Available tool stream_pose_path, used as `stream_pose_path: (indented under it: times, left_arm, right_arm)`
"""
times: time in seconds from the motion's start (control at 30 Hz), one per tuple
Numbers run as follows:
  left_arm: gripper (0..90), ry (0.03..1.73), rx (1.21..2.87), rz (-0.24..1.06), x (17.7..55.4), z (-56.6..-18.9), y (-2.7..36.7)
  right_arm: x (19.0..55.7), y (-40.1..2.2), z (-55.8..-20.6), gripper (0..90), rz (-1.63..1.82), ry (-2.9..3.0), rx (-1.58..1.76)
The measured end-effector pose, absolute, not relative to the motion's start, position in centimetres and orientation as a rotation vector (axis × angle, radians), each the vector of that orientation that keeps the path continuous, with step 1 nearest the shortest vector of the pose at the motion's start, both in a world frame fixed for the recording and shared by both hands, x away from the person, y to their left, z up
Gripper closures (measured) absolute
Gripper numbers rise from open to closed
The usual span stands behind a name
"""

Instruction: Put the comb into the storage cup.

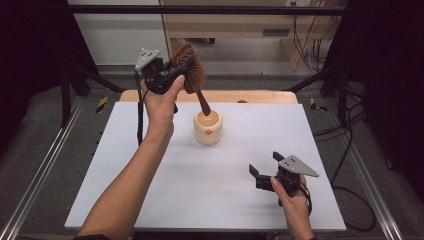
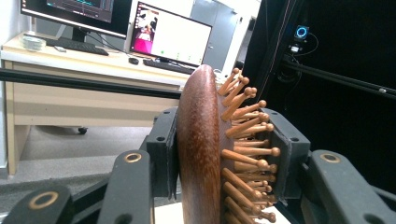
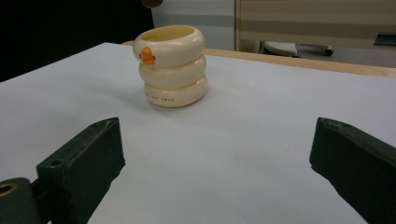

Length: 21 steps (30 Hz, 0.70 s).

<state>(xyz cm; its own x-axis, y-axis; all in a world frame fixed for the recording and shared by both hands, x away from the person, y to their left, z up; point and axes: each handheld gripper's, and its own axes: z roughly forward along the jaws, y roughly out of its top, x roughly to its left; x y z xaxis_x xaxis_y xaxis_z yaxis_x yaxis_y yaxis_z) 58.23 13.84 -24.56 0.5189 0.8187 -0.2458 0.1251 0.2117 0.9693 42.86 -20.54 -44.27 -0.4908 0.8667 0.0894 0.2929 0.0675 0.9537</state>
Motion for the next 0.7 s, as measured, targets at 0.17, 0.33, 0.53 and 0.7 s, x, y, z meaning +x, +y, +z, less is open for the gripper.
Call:
stream_pose_path:
  times: [0.17, 0.33, 0.53, 0.7]
  left_arm:
    - [52.2, 0.941, 1.293, 0.601, 58.43, -24.71, 13.72]
    - [52.2, 0.944, 1.299, 0.610, 58.61, -24.90, 13.60]
    - [52.2, 0.950, 1.300, 0.618, 58.88, -25.13, 13.52]
    - [52.2, 0.947, 1.308, 0.624, 58.99, -25.36, 13.28]
  right_arm:
    - [42.86, -20.55, -44.28, 3.3, 1.438, 1.832, 1.155]
    - [42.86, -20.59, -44.27, 3.3, 1.438, 1.830, 1.155]
    - [42.87, -20.65, -44.28, 3.3, 1.438, 1.829, 1.156]
    - [42.87, -20.74, -44.30, 3.3, 1.439, 1.830, 1.159]
